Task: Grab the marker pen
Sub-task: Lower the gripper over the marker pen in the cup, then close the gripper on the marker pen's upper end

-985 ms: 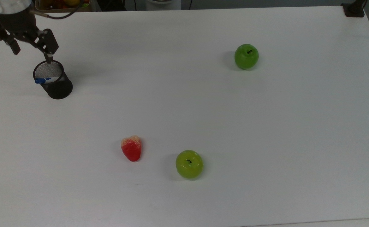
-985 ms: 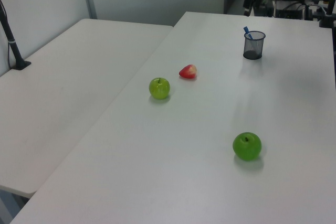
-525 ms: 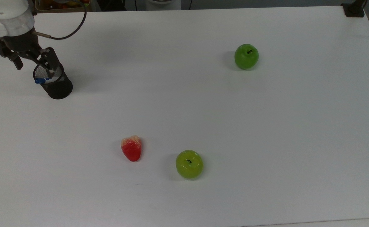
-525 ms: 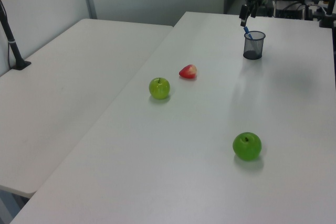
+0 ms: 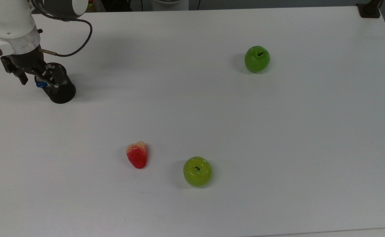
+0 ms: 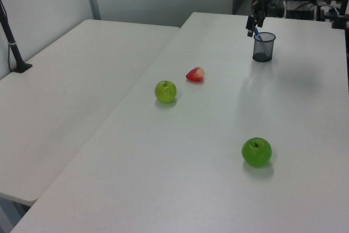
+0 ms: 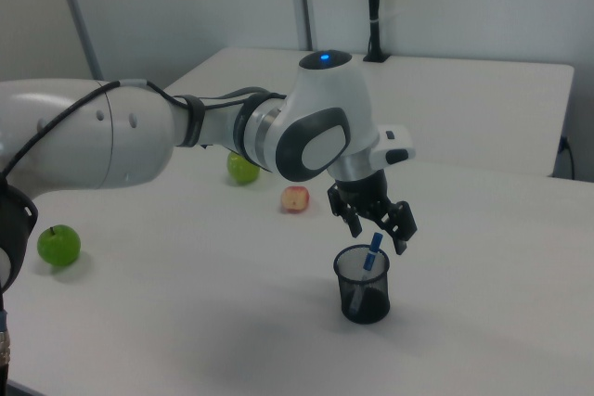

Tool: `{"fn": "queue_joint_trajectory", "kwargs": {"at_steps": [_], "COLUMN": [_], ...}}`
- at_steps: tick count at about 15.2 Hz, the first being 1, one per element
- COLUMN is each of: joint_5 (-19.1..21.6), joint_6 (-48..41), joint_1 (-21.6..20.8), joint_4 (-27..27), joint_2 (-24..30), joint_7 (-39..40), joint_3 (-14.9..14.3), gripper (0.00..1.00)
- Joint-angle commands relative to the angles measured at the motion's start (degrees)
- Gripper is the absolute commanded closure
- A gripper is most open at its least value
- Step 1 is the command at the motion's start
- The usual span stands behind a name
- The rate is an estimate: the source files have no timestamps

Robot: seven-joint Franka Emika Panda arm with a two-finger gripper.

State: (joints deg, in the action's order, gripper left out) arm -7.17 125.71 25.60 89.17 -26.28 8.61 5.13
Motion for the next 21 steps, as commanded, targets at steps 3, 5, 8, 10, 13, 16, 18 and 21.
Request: {"fn": "queue_joint_trajectory", "kwargs": {"at_steps": [3, 5, 8, 10, 13, 16, 18, 21], "joint_5": [-0.5, -0.3, 0.0, 0.1, 0.1, 0.1, 0.1, 0.1], "joint_6": [1.4, 1.4, 1.3, 1.0, 0.9, 0.8, 0.8, 0.7], "joint_1": [0.2, 0.2, 0.2, 0.2, 0.2, 0.5, 0.6, 0.6], "joint_4": [0.4, 0.3, 0.1, 0.1, 0.1, 0.1, 0.2, 0.2], "joint_2": [0.0, 0.1, 0.3, 0.6, 1.1, 1.6, 1.6, 1.8], "joint_7": [1.1, 0.9, 0.5, 0.5, 0.7, 0.9, 1.0, 1.1], "joint_3": [0.0, 0.0, 0.0, 0.0, 0.0, 0.0, 0.0, 0.0], "gripper": [0.46, 0.57, 0.59, 0.6, 0.73, 0.78, 0.81, 0.89]}}
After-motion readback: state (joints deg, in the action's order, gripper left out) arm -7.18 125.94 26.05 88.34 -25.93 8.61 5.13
